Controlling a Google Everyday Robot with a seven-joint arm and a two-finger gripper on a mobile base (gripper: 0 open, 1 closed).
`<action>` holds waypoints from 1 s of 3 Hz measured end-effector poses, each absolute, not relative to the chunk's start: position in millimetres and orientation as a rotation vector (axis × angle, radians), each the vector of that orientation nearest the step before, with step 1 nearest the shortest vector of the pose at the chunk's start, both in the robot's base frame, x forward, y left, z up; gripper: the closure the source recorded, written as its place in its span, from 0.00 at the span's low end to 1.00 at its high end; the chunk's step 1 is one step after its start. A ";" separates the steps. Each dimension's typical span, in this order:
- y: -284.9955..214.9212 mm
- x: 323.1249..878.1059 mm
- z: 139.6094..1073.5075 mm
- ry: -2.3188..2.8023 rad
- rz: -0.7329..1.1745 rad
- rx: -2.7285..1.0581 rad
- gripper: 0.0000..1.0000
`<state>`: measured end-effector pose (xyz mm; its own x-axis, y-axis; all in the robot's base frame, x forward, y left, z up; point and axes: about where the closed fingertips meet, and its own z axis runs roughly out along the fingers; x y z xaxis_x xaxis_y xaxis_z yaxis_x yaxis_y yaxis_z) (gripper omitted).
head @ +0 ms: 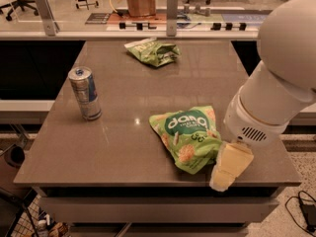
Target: Move green rice chip bag near green jalapeno chip bag
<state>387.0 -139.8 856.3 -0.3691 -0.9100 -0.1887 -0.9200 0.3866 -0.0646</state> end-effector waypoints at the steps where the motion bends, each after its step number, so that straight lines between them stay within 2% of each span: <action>1: -139.8 387.0 856.3 2.449 0.076 -1.638 0.00; 3: -111.5 402.3 869.7 2.435 0.088 -1.500 0.00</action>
Offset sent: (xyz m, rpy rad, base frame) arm 0.0125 0.0223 0.0196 0.0802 -0.0374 -0.0609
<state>402.3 -111.5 869.7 -0.4219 -0.8663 -0.2674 -0.8834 0.4591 -0.0937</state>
